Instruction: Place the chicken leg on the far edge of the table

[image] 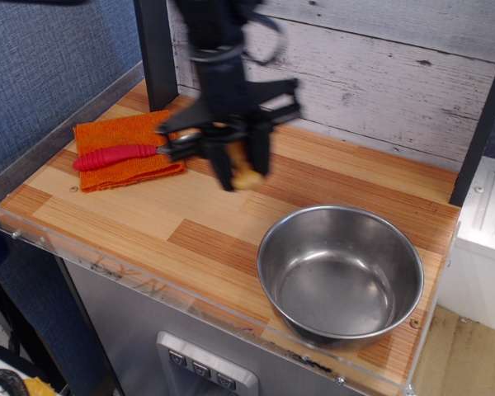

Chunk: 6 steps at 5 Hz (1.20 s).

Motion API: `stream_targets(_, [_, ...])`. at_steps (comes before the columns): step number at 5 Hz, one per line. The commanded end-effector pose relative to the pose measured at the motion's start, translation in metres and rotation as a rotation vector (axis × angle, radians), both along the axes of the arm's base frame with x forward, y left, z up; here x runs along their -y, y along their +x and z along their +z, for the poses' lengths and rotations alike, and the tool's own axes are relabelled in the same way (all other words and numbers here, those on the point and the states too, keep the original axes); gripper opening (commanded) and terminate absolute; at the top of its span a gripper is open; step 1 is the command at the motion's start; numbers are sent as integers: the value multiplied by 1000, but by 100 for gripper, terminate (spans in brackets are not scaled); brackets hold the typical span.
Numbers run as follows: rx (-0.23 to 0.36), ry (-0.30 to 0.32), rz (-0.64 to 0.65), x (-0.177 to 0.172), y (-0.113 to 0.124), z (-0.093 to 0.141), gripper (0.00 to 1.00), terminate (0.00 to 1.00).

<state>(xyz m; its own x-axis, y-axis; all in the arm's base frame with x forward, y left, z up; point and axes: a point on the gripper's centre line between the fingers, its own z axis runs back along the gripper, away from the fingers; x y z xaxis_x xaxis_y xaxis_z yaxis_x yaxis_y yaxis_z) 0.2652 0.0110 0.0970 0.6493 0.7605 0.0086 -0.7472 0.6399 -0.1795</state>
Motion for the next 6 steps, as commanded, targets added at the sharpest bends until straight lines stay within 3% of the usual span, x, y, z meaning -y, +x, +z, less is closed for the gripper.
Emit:
stream_targets(1, [19, 49, 94, -55, -24, 8, 0, 0])
stream_targets(3, [-55, 72, 147, -87, -36, -19, 0, 0])
stream_targets(6, [-116, 79, 202, -116, -41, -56, 0, 0])
